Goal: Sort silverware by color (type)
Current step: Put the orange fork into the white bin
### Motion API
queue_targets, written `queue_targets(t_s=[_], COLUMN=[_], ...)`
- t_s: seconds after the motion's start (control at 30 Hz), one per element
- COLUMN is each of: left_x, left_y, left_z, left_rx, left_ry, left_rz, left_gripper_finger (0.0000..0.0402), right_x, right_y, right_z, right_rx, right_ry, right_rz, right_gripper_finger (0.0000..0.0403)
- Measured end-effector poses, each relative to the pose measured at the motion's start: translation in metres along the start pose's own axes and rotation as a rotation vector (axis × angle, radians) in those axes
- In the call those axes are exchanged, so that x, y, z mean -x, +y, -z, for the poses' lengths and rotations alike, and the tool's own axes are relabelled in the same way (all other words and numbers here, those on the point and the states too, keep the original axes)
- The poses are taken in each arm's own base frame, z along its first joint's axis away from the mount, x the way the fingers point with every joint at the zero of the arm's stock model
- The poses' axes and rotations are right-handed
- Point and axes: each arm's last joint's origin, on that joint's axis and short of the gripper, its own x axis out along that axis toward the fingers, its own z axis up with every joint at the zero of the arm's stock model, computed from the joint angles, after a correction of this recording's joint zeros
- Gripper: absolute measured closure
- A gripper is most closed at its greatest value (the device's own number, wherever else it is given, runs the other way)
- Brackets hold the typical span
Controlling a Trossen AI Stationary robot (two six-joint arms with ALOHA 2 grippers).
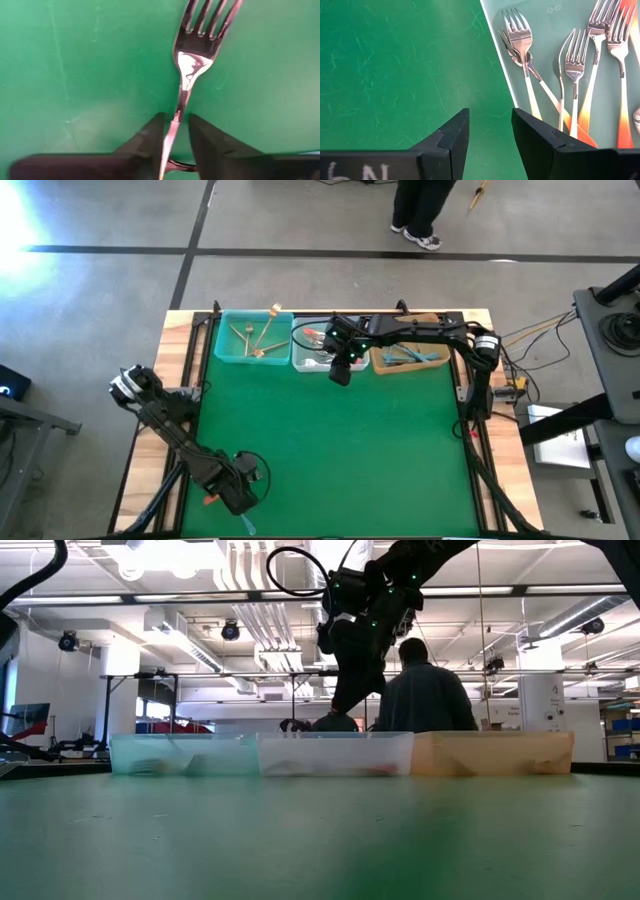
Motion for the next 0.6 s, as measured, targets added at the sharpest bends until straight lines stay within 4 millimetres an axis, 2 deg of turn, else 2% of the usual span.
queue_targets(t_s=[0.13, 0.4, 0.6], left_x=[0.000, 0.010, 0.046], left_y=[0.001, 0.004, 0.010], left_z=[0.000, -0.002, -0.008], left_rx=[-0.025, -0.039, -0.022], left_ry=[0.000, -0.026, -0.208], left_rz=[-0.006, 0.019, 0.142], left_gripper_finger=[0.0390, 0.0399, 0.0401], right_x=[0.000, 0.000, 0.000], right_y=[0.000, 0.000, 0.000], right_z=[0.000, 0.000, 0.000], right_rx=[0.001, 0.001, 0.001], right_ry=[-0.003, -0.004, -0.004], right_rz=[0.000, 0.000, 0.000], right_gripper_finger=[0.0264, 0.0264, 0.0264])
